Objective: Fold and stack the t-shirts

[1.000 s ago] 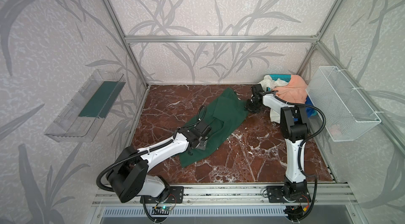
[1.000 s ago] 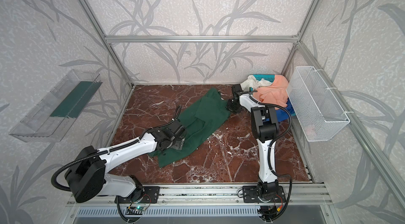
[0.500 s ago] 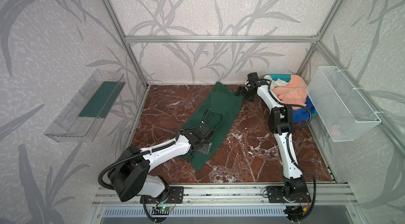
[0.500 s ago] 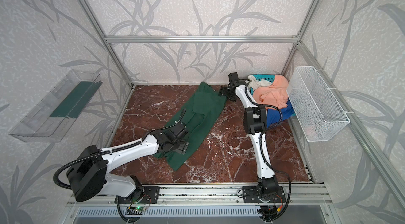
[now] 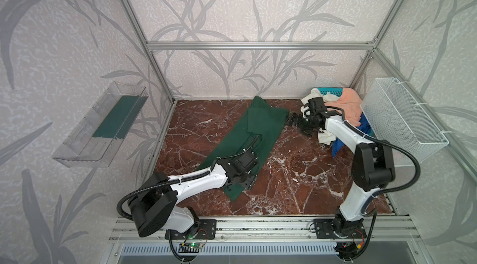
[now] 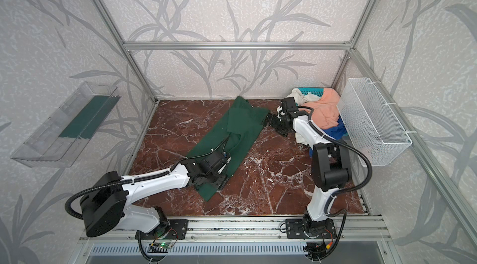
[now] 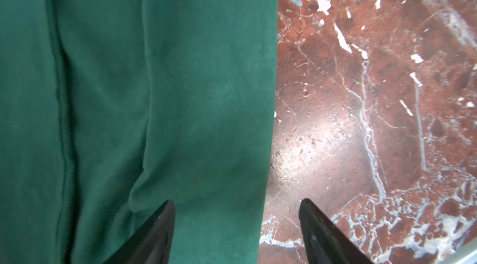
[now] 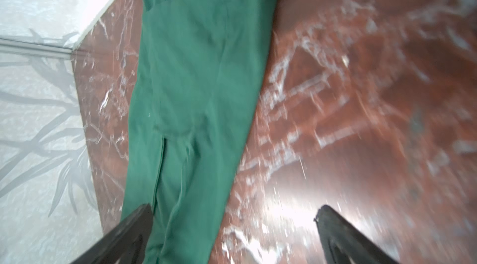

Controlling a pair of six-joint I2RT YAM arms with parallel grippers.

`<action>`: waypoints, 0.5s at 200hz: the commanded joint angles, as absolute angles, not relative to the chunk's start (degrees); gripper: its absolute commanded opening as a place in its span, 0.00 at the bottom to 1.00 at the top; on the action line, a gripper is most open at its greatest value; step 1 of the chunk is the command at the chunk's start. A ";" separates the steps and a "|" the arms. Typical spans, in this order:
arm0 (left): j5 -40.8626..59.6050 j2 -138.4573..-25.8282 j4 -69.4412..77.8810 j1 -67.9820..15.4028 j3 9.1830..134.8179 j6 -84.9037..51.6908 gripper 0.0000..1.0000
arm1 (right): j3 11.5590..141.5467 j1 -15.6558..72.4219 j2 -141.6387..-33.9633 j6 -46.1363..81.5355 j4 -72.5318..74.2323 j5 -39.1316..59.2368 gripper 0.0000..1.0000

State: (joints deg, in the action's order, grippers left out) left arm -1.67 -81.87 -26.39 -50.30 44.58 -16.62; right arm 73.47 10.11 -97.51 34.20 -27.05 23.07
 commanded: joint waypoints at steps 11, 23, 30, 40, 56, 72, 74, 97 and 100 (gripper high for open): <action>1.41 -85.02 -25.09 -50.54 44.88 -16.00 0.66 | 59.63 9.76 -86.38 38.87 -23.93 22.56 0.99; 3.25 -86.26 -24.28 -50.54 44.68 -14.66 0.62 | 56.26 9.60 -83.12 39.67 -25.59 23.52 0.99; 3.85 -86.85 -23.41 -50.54 44.28 -14.51 0.59 | 54.76 9.50 -81.48 39.11 -26.99 24.07 0.99; 4.12 -88.10 -22.74 -50.54 44.30 -14.46 0.52 | 53.13 9.20 -79.07 38.22 -30.11 24.09 0.99; 3.79 -90.54 -22.94 -50.54 45.29 -14.89 0.41 | 50.36 8.79 -74.49 37.87 -32.78 23.37 0.99; 3.52 -92.75 -22.52 -50.54 46.16 -15.84 0.21 | 47.47 8.62 -69.14 39.00 -34.14 21.33 0.99; 3.45 -92.97 -22.57 -50.54 46.32 -15.93 0.18 | 47.09 8.61 -68.50 39.08 -34.24 21.04 0.99; 3.48 -94.73 -22.46 -50.54 47.93 -16.17 0.00 | 41.21 7.91 -60.15 39.71 -33.99 18.60 0.99; 3.43 -94.82 -22.23 -50.54 48.08 -16.17 0.00 | 40.30 7.83 -59.11 39.87 -33.68 18.14 0.99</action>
